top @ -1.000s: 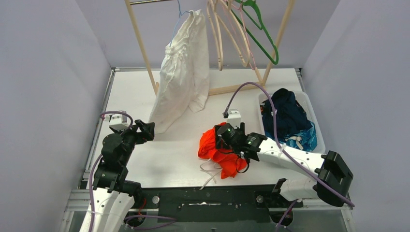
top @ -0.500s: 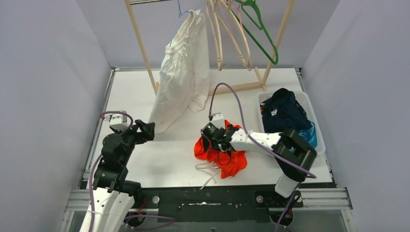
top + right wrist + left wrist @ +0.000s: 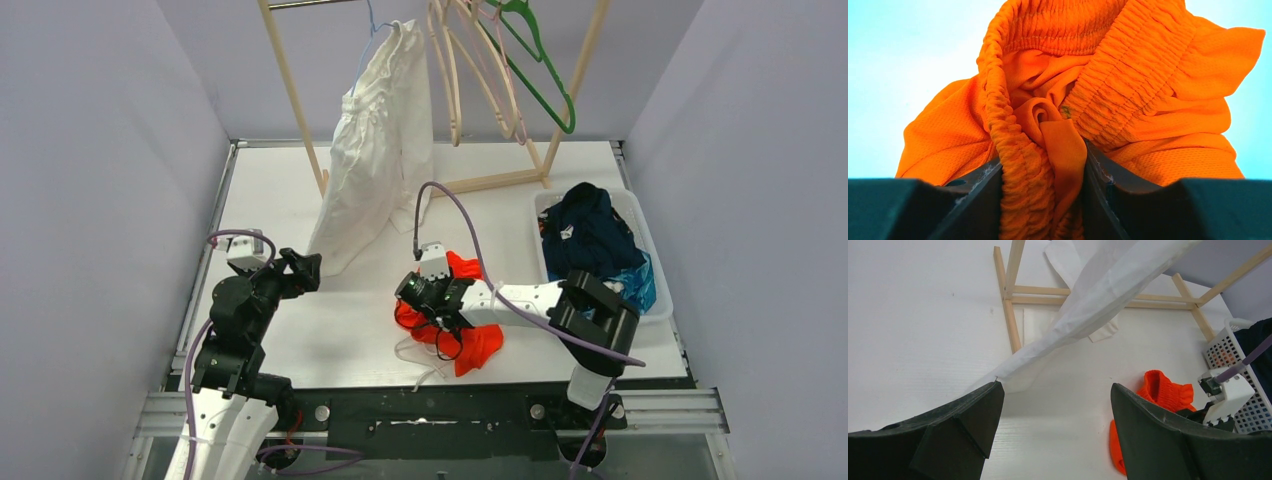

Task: Remove the shorts from the hanger
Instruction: Pick up the shorts at the center of the board, then place the shorts in the basket.

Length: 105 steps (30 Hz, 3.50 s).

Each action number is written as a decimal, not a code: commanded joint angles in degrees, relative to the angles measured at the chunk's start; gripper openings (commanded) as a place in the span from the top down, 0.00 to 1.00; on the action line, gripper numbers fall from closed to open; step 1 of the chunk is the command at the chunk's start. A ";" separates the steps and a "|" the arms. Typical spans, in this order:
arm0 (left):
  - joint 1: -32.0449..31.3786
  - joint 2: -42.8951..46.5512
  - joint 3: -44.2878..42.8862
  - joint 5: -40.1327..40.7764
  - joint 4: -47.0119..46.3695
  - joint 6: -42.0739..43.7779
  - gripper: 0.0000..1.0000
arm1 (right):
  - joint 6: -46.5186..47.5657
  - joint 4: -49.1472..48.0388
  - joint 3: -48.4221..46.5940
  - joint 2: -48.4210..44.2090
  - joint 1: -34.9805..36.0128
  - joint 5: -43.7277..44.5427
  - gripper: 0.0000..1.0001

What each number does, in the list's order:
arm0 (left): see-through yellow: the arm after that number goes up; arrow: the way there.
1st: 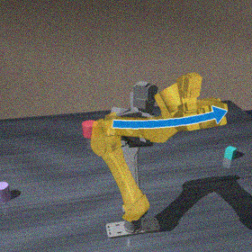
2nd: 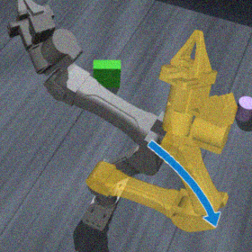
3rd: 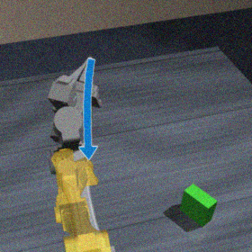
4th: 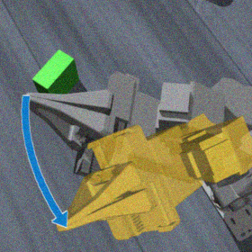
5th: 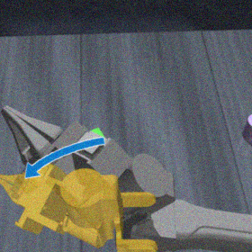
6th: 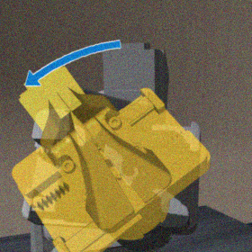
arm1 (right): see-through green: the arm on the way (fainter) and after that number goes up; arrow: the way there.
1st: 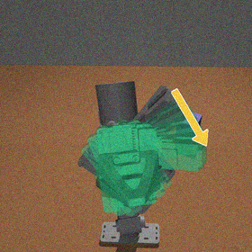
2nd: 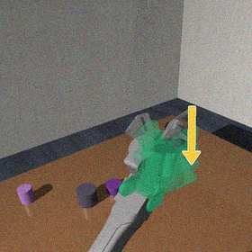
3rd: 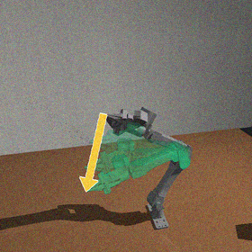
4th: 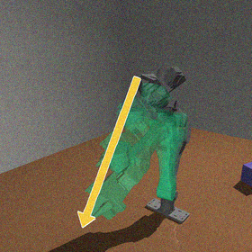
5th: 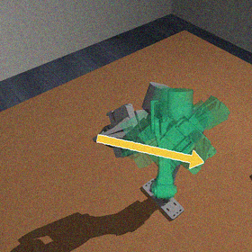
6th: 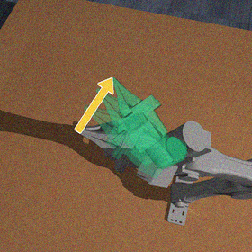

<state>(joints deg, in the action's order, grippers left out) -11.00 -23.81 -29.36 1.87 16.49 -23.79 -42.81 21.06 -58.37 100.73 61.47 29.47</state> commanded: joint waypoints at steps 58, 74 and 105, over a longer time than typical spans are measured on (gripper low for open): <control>2.38 -1.23 -0.17 -2.29 -4.54 -0.29 0.21 | 65.35 -24.24 -17.17 -52.50 -7.54 49.36 1.00; 2.39 -0.97 -0.34 -2.41 -3.80 -0.38 0.21 | 33.91 10.78 -39.01 -31.04 -61.32 -3.43 1.00; 2.48 0.34 -0.15 -2.27 -3.94 -0.38 0.21 | 26.17 10.23 -6.37 -18.06 -71.17 -29.02 0.93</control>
<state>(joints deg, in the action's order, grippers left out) -8.88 -24.12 -28.95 -0.08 15.92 -23.79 -17.06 33.47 -63.88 77.87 -9.67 1.37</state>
